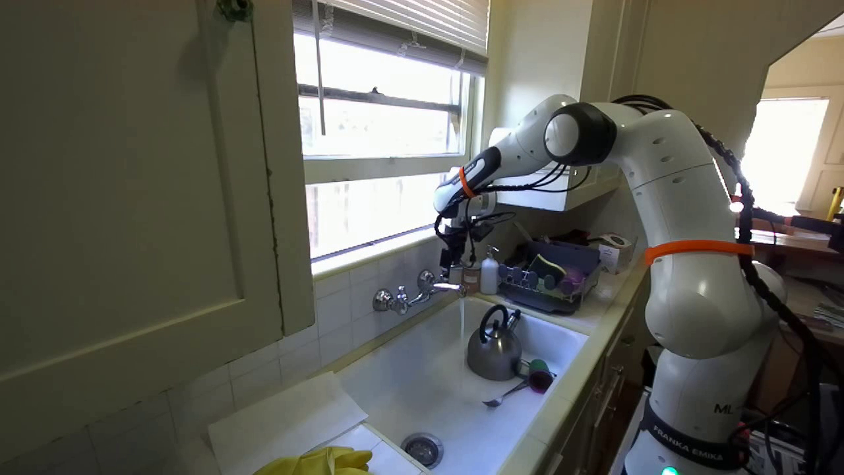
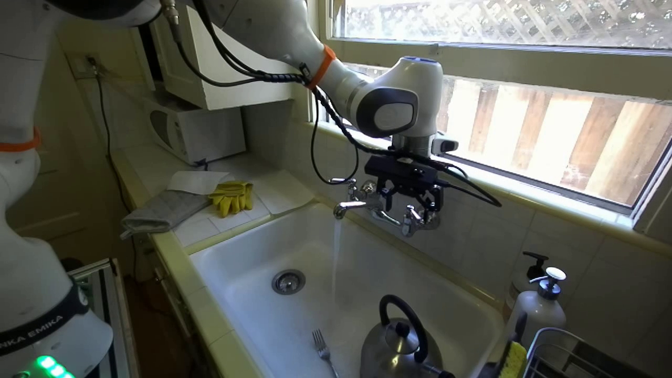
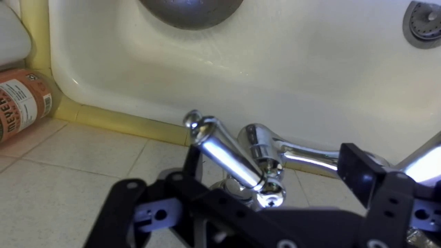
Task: Turn on the water to the faucet
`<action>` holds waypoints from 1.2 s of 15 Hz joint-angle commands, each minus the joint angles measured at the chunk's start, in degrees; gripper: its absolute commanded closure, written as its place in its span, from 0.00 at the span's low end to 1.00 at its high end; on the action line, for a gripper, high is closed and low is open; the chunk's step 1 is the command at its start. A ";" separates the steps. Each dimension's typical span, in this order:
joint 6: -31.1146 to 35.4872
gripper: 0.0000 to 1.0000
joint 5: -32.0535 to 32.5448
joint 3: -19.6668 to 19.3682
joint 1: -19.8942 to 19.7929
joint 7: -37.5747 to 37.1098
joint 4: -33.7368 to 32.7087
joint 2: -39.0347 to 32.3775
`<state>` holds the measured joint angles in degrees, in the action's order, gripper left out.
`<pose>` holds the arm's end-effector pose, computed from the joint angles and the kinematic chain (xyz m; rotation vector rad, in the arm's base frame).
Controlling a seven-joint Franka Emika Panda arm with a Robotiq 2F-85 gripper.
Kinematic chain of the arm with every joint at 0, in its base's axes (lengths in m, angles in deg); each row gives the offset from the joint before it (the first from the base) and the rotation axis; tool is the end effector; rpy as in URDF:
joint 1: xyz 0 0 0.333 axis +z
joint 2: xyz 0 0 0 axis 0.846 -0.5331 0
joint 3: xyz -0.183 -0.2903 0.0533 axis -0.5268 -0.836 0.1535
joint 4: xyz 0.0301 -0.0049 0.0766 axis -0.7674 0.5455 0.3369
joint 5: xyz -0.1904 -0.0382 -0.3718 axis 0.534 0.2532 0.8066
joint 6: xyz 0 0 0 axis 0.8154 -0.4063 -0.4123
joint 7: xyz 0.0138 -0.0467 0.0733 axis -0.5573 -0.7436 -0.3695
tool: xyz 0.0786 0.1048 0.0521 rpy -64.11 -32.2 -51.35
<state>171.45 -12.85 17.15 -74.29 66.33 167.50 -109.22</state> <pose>0.6772 -0.2311 0.2867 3.0756 0.4485 0.1574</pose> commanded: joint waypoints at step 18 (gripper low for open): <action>0.63 0.00 1.68 -1.55 0.66 -8.07 4.58 7.52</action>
<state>171.77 -12.69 16.57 -74.29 60.99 168.58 -105.73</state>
